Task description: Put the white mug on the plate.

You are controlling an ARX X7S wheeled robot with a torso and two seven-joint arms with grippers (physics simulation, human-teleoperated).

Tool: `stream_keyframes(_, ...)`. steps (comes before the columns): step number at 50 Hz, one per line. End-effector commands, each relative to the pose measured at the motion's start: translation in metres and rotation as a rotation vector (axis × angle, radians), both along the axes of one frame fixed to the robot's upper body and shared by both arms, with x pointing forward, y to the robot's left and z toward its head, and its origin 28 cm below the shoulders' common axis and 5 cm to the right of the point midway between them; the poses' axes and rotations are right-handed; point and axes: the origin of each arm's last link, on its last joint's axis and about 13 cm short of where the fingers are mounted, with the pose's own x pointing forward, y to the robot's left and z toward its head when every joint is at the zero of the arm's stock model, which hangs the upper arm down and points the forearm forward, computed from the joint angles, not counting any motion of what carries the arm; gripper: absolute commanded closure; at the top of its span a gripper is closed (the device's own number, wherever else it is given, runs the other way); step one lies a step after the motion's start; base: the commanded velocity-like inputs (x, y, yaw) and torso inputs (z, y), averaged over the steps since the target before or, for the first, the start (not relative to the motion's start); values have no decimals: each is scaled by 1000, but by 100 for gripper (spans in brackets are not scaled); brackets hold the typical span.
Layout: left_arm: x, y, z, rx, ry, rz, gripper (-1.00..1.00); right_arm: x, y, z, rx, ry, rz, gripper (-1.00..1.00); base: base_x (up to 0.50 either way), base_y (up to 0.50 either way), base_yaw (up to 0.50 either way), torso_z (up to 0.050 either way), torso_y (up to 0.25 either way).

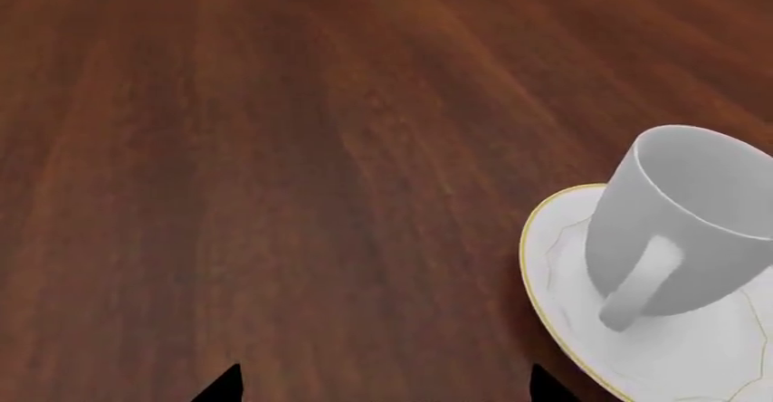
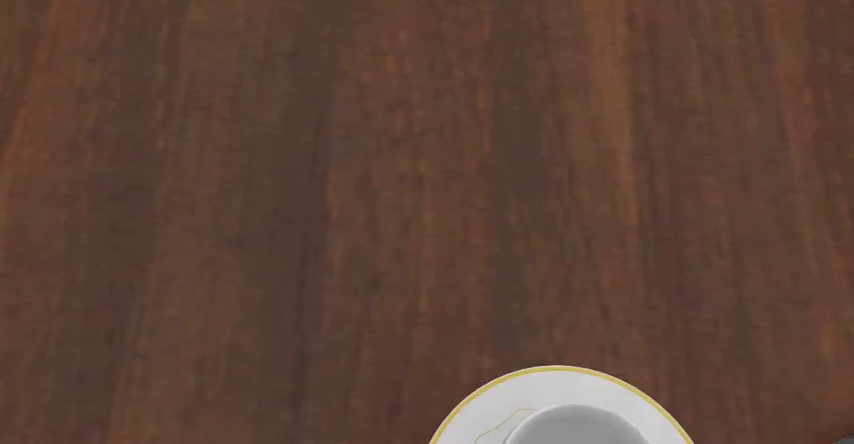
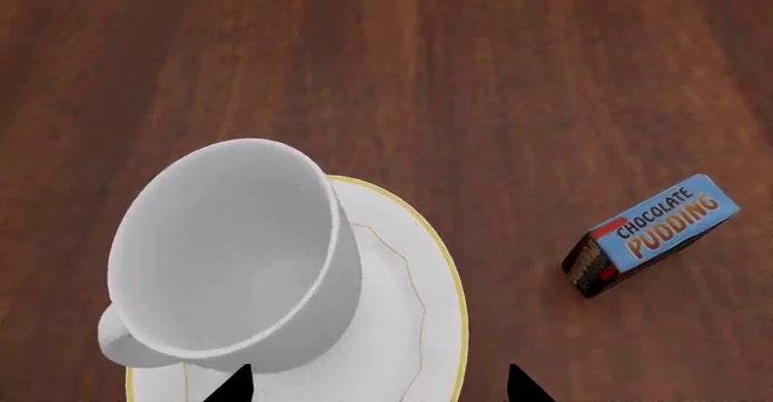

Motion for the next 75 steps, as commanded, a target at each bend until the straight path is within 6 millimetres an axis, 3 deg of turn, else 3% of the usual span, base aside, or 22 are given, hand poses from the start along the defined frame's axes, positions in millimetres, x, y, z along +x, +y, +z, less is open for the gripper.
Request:
stream_keyframes(1,1,-1,2,2,-5,-7,-100,0,-1,1,-2,-13,-4,-100,0,0,0,0,0)
stream_keyframes(32,14,16,36,85,-211,32,-100,-6,-17,14,-36,-270,-60,-100,0,0,0,0,0)
stream_keyframes(48,14,42,53,55,-363,111,-100,-23,-39,47,43,-455,-103,-100,0,0,0,0,0)
stream_keyframes(52,8,47,57,22,-412,128,-100,-31,-45,62,56,-506,-109,-100,0,0,0,0,0)
stream_keyframes(53,6,49,57,20,-416,126,-100,-19,-49,84,14,-572,-127,-100,0,0,0,0,0)
stream_keyframes(55,2,51,58,11,-438,132,-100,-26,-40,55,39,-579,-144,-100,0,0,0,0,0)
stream_keyframes(56,1,53,61,0,-450,125,-100,-33,-44,61,64,-531,-108,-100,0,0,0,0,0)
stream_keyframes(57,0,53,62,-6,-459,125,-100,-20,-49,84,24,-597,-120,-100,0,0,0,0,0)
stream_keyframes(59,-1,54,62,0,-464,114,-100,-28,-39,54,71,-585,-115,-100,0,0,0,0,0)
stream_keyframes(60,-2,55,63,-1,-476,110,-100,-14,-46,77,44,-648,-132,-100,0,0,0,0,0)
stream_keyframes(62,-5,58,66,-11,-517,102,-100,-38,-42,60,65,-615,-115,-100,0,0,0,0,0)
stream_keyframes(63,-7,59,67,-17,-515,104,-100,-24,-48,81,43,-682,-126,-100,0,0,0,0,0)
stream_keyframes(65,-7,59,67,-22,-527,105,-100,-43,-43,63,65,-652,-122,-100,0,0,0,0,0)
stream_keyframes(66,-8,59,68,-28,-531,103,-100,-30,-49,84,50,-720,-127,-100,0,0,0,0,0)
stream_keyframes(67,-8,59,68,-35,-533,99,-100,-47,-44,67,64,-656,-127,-100,0,0,0,0,0)
stream_keyframes(68,-9,59,68,-32,-536,97,-100,-48,-45,68,58,-661,-121,-100,0,0,0,0,0)
stream_keyframes(69,-9,59,68,-35,-538,97,-100,-35,-49,88,43,-730,-122,-100,0,0,0,0,0)
stream_keyframes(70,-10,59,67,-37,-546,97,-100,-47,-45,68,58,-660,-124,-100,0,0,0,0,0)
stream_keyframes(72,-12,59,67,-43,-561,94,-100,-34,-49,90,56,-749,-127,-100,0,0,0,0,0)
stream_keyframes(73,-11,58,66,-47,-565,93,-100,-48,-45,73,72,-692,-128,-100,0,0,0,0,0)
stream_keyframes(74,-9,57,65,-50,-568,91,-100,-48,-45,75,82,-702,-128,-100,0,0,0,0,0)
stream_keyframes(75,-9,56,65,-54,-576,89,-100,-37,-48,94,67,-767,-119,-100,0,0,0,0,0)
